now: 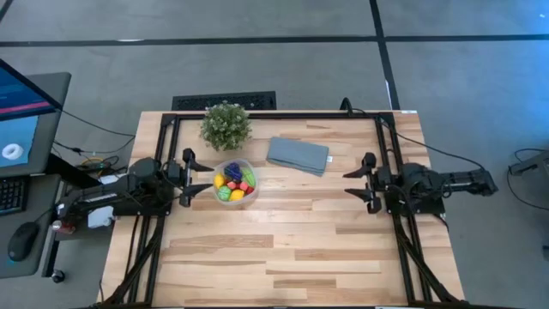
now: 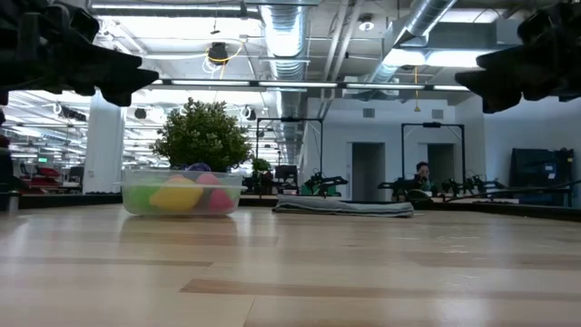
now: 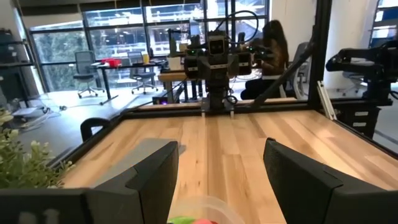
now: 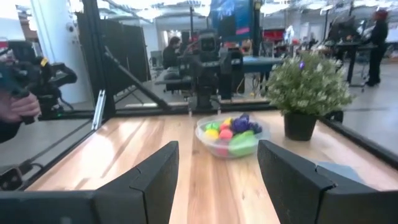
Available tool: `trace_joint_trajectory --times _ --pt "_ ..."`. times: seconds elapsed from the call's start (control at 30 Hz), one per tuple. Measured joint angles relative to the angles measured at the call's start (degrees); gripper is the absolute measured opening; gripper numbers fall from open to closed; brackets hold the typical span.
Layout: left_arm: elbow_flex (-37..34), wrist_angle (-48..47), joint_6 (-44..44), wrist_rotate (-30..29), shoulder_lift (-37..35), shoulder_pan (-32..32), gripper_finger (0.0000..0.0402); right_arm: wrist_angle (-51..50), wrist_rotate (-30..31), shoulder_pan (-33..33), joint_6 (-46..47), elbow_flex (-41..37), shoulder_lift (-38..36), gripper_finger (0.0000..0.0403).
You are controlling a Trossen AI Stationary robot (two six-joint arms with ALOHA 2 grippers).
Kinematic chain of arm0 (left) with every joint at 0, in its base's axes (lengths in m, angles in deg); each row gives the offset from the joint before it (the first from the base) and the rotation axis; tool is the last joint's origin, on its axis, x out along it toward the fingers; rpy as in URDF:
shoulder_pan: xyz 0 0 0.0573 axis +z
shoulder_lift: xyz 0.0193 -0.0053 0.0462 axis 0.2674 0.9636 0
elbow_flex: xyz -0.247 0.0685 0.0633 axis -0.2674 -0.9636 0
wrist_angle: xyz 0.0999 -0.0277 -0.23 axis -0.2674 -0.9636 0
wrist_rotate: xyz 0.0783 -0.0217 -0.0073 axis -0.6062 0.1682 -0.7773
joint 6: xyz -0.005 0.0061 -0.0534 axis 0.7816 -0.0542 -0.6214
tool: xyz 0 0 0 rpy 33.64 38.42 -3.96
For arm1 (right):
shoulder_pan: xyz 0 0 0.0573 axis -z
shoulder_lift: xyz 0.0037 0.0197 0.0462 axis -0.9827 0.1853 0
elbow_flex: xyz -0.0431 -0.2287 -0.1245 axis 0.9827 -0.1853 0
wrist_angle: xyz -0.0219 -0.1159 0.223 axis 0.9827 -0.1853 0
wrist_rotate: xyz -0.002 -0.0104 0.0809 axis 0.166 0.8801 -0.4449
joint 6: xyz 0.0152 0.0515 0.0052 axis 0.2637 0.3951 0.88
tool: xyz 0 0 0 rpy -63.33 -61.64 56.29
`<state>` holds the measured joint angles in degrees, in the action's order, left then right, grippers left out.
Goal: Pick and placing Produce into tupperware
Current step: Return to Home Position
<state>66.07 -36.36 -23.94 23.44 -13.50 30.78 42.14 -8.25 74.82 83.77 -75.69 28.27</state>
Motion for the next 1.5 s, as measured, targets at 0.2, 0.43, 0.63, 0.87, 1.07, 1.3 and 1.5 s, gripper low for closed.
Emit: trace_joint_trajectory --times 0.2,0.43,0.63,0.87,1.07,1.3,1.5 --pt "-0.04 -0.12 0.45 -1.00 0.01 0.00 0.0226 -0.56 -0.02 -1.15 0.17 0.00 0.78 0.0243" --pt "-0.06 -0.42 -2.02 -3.37 0.01 0.00 0.0226 -0.55 0.02 -1.00 -0.35 0.00 1.88 0.0243" --pt "-0.08 -0.60 -2.47 -4.69 -0.01 0.00 0.0226 -0.55 -0.02 -1.13 0.20 0.00 1.90 0.0243" --pt "-0.08 -0.84 -2.45 -6.31 -0.01 0.00 0.0226 -0.54 -0.02 -1.11 0.11 0.00 1.90 0.0243" --pt "-0.08 -0.84 -1.67 -6.31 0.00 0.00 0.0226 -0.52 -0.04 -1.11 0.11 0.00 1.90 0.0243" --pt "-0.08 -0.84 -1.90 -6.30 0.01 0.00 0.0226 -0.52 -0.04 -1.11 0.11 0.00 1.90 0.0243" --pt "-0.08 -0.82 -4.45 -6.17 -0.01 0.00 0.0226 -0.52 -0.04 -1.11 0.11 0.00 1.90 0.0243"
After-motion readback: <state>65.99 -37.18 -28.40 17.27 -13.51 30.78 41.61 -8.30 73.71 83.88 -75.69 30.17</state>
